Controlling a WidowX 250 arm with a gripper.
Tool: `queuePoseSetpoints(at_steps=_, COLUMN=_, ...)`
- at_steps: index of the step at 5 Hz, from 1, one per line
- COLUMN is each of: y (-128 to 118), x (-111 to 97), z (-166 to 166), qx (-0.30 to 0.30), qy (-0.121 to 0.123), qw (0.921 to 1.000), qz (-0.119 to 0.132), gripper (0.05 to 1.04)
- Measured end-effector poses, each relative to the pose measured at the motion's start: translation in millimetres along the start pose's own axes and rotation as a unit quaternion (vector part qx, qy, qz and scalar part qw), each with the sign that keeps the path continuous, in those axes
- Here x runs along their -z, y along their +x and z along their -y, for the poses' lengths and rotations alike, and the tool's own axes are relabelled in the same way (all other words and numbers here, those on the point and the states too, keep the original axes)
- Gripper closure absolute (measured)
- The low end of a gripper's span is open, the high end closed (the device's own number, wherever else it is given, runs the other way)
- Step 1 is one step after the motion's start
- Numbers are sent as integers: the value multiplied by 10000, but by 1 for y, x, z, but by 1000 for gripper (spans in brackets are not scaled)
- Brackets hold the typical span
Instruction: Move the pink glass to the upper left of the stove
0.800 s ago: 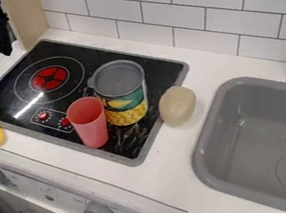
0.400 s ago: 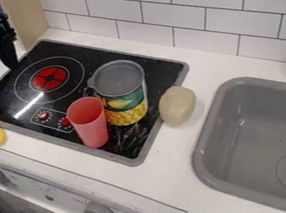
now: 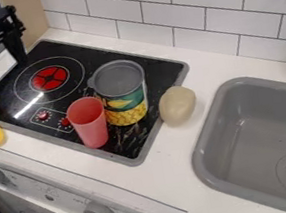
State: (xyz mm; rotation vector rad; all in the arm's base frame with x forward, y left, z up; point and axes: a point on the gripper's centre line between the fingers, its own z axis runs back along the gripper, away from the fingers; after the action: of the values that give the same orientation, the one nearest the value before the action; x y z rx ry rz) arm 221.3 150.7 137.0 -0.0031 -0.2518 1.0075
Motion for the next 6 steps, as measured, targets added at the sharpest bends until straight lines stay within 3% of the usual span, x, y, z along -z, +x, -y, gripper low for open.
queuePoseSetpoints(at_steps=1, y=-33, x=4, z=26, qx=1021, qy=-135, qw=9945, qz=-190, gripper=83)
queuePoseSetpoints(at_steps=3, y=-75, x=7, z=55, qx=2593, qy=-253, qw=9650, qz=-289, gripper=83)
queuePoseSetpoints(at_steps=5, y=-88, x=14, z=51, qx=3052, qy=-76, qw=9516, qz=-362, gripper=83)
queuePoseSetpoints(at_steps=6, y=-92, x=22, z=48, qx=3086, qy=7, qw=9496, qz=-551, gripper=83)
